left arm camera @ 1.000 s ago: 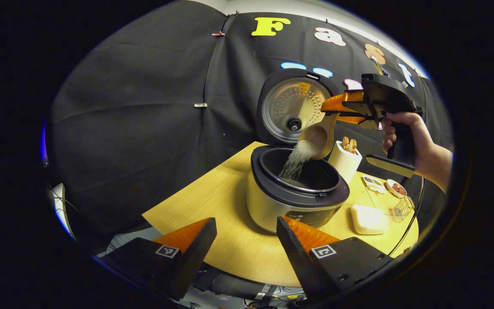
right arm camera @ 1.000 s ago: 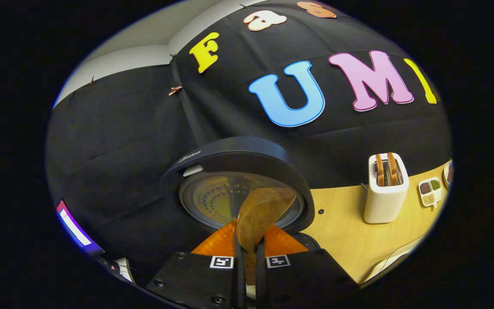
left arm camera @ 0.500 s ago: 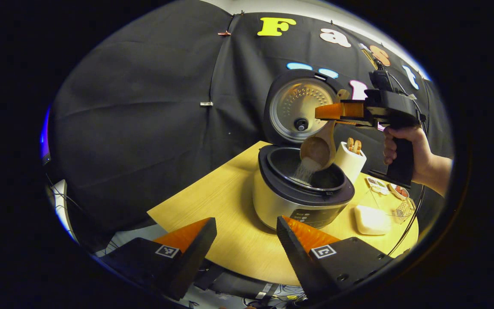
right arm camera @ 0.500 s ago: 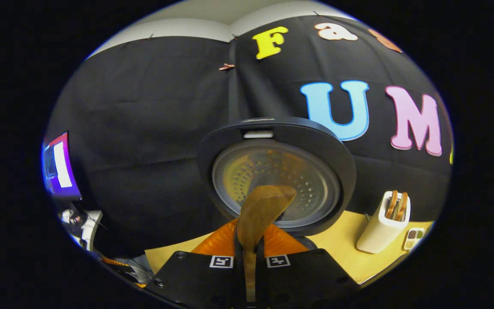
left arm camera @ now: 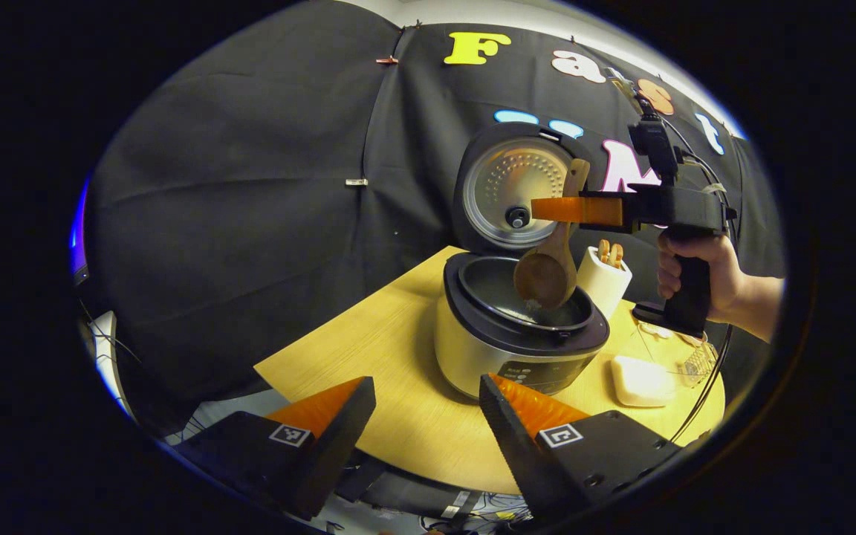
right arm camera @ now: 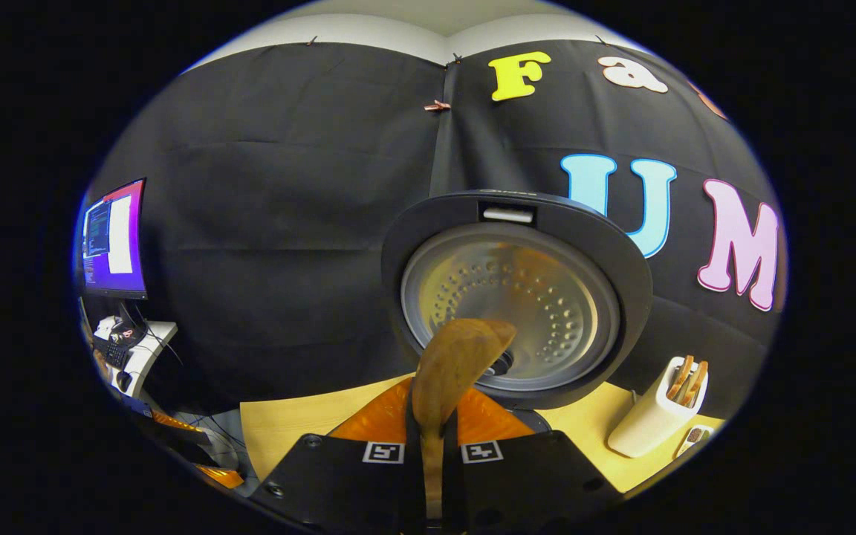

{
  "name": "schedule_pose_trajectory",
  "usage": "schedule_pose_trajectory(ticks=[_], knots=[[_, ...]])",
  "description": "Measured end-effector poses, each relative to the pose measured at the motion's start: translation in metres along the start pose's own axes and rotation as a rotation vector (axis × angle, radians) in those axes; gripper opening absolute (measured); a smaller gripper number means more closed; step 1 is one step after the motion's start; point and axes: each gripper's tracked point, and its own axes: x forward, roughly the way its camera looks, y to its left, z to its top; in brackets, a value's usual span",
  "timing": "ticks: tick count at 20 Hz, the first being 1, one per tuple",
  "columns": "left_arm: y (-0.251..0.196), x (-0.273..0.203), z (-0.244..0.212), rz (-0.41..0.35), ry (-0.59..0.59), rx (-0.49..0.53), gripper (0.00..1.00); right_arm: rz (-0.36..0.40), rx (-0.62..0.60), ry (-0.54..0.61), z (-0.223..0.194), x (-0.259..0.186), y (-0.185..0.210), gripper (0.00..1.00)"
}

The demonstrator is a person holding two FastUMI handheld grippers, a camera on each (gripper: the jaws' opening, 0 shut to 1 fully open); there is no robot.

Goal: Close the left gripper, press the button to open the rice cooker; take a wooden spoon from the chopstick holder with the right hand, scoop a spoonful of rice and pour it into the rice cooker, then put the wooden spoon back into the chopstick holder.

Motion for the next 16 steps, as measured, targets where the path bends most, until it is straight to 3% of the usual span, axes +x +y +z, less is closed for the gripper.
schedule_pose_trajectory(ticks=[1,5,9,10,12,16], knots=[[-0.001,0.000,0.001,-0.001,-0.002,0.003,0.93,0.000,-0.006,-0.008,0.002,-0.001,0.001,0.13],[-0.005,0.000,0.002,-0.007,-0.007,0.009,0.96,0.043,-0.123,-0.001,-0.009,-0.002,0.016,0.13],[-0.006,-0.001,0.004,-0.007,-0.014,0.017,0.96,0.066,-0.148,0.017,-0.017,-0.004,0.023,0.13],[-0.007,-0.001,0.004,-0.008,-0.016,0.018,0.93,0.063,-0.141,0.010,-0.014,-0.004,0.022,0.13],[-0.008,-0.001,0.004,-0.010,-0.017,0.019,0.96,0.048,-0.080,0.013,-0.010,-0.003,0.015,0.13],[-0.016,-0.004,0.007,-0.024,-0.026,0.026,0.96,-0.039,0.100,-0.012,0.009,-0.015,-0.024,0.13]])
